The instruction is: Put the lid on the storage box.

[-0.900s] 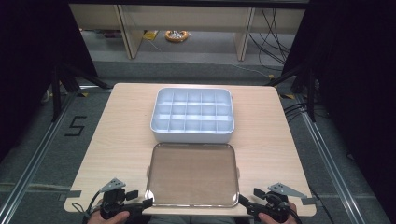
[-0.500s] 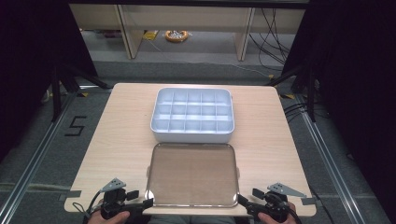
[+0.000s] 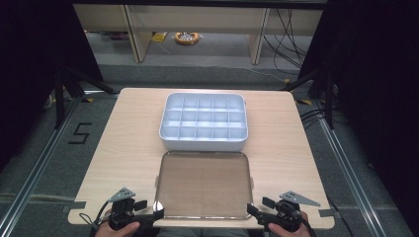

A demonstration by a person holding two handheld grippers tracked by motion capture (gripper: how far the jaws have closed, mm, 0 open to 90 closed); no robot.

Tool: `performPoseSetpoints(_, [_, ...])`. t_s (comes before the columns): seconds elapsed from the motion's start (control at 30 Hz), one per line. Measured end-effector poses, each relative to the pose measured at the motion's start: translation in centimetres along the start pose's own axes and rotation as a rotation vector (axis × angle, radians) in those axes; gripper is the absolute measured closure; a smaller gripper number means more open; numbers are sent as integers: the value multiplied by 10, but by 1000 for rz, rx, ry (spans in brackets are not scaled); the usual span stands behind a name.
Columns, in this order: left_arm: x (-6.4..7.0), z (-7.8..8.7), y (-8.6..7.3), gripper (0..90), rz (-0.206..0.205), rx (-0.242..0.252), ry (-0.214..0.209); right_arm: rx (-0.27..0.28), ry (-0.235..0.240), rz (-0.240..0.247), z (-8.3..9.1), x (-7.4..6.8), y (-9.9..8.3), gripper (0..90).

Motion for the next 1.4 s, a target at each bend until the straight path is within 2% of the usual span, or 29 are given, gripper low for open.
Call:
performPoseSetpoints(0.17, [0, -5, 5, 166, -24, -10, 18, -9, 4, -30, -5, 1, 2, 244])
performPoseSetpoints(0.2, [0, -6, 7, 174, -14, -7, 16, -9, 3, -6, -7, 3, 3, 247])
performPoseSetpoints(0.23, [0, -6, 7, 183, -14, -7, 16, -27, 15, -51, -7, 0, 3, 249])
performPoseSetpoints(0.27, [-2, -6, 11, 197, -16, -4, 12, -14, 9, -23, -9, 3, 5, 250])
performPoseSetpoints(0.3, [-2, -6, 11, 220, -16, -4, 12, -21, 8, -30, -10, 4, 6, 252])
performPoseSetpoints(0.33, [-7, -5, 15, 239, -14, 8, 30, -47, 18, -111, -9, -2, 5, 255])
performPoseSetpoints(0.37, [-7, -5, 15, 246, -14, 8, 30, -38, 0, -54, -10, 2, 7, 256])
performPoseSetpoints(0.4, [-10, -6, 16, 253, -12, -2, 38, -23, 4, -31, -13, 5, 9, 257])
performPoseSetpoints(0.43, [-16, -7, 16, 269, -25, -37, 36, -25, 2, -39, -14, 5, 10, 260])
performPoseSetpoints(0.53, [-19, -11, 21, 303, -13, -30, 42, -31, -8, -37, -18, 7, 12, 265])
performPoseSetpoints(0.6, [-19, -11, 22, 334, -28, -39, 51, -42, 6, -78, -20, 3, 13, 271])
performPoseSetpoints(0.63, [-20, -15, 25, 338, -31, -36, 56, -38, 3, -44, -20, 6, 14, 273])
performPoseSetpoints(0.67, [-20, -15, 25, 342, -31, -36, 56, -43, -2, -36, -22, 8, 14, 276])
performPoseSetpoints(0.7, [-20, -17, 26, 342, -26, -35, 59, -43, -2, -36, -22, 8, 14, 276])
performPoseSetpoints(0.73, [-20, -17, 26, 342, -39, -50, 62, -39, -5, -70, -23, 7, 15, 283])
performPoseSetpoints(0.87, [-23, -21, 29, 350, -37, -48, 79, -48, -13, -46, -24, 11, 16, 293])
performPoseSetpoints(0.9, [-24, -22, 31, 366, -24, -44, 88, -57, -3, -87, -26, 8, 16, 294])
performPoseSetpoints(0.97, [-27, -25, 32, 376, -13, -45, 98, -50, -9, -52, -28, 12, 18, 294])
performPoseSetpoints(1.0, [-29, -26, 33, 391, -39, -63, 102, -49, -6, -50, -29, 12, 18, 294])
performPoseSetpoints(1.03, [-29, -26, 33, 404, -39, -63, 102, -49, -6, -50, -29, 12, 18, 294])
performPoseSetpoints(1.07, [-29, -27, 35, 404, -40, -58, 111, -61, 0, -95, -29, 8, 18, 294])
performPoseSetpoints(1.1, [-29, -28, 36, 410, -24, -45, 119, -59, 9, -81, -32, 9, 19, 294])
performPoseSetpoints(1.13, [-30, -28, 37, 421, -54, -58, 124, -58, -17, -46, -34, 13, 20, 293])
performPoseSetpoints(1.17, [-29, -30, 37, 427, -48, -43, 135, -79, 3, -110, -34, 8, 19, 295])
performPoseSetpoints(1.2, [-29, -30, 37, 432, -48, -43, 135, -56, -12, -66, -37, 12, 21, 295])
performPoseSetpoints(1.27, [-28, -29, 35, 451, -67, -61, 122, -62, -10, -75, -37, 12, 23, 296])
performPoseSetpoints(1.33, [-25, -30, 35, 451, -36, -47, 102, -54, -16, -94, -38, 11, 23, 271])
performPoseSetpoints(1.37, [-17, -31, 31, 450, 46, -54, 86, -45, -6, -107, -38, 11, 24, 264])
performPoseSetpoints(1.4, [-19, -29, 30, 450, -2, -73, 82, -30, 14, -126, -39, 11, 24, 264])
Point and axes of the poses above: each handheld gripper's, and its own axes: z roughly backward along the jaws, y roughly out of its top, x roughly to its right, the point moved 6 cm from there along -z, roughly forward along the jaws, and after that the axes turned 10 degrees about -x, right-handed, at the moved point
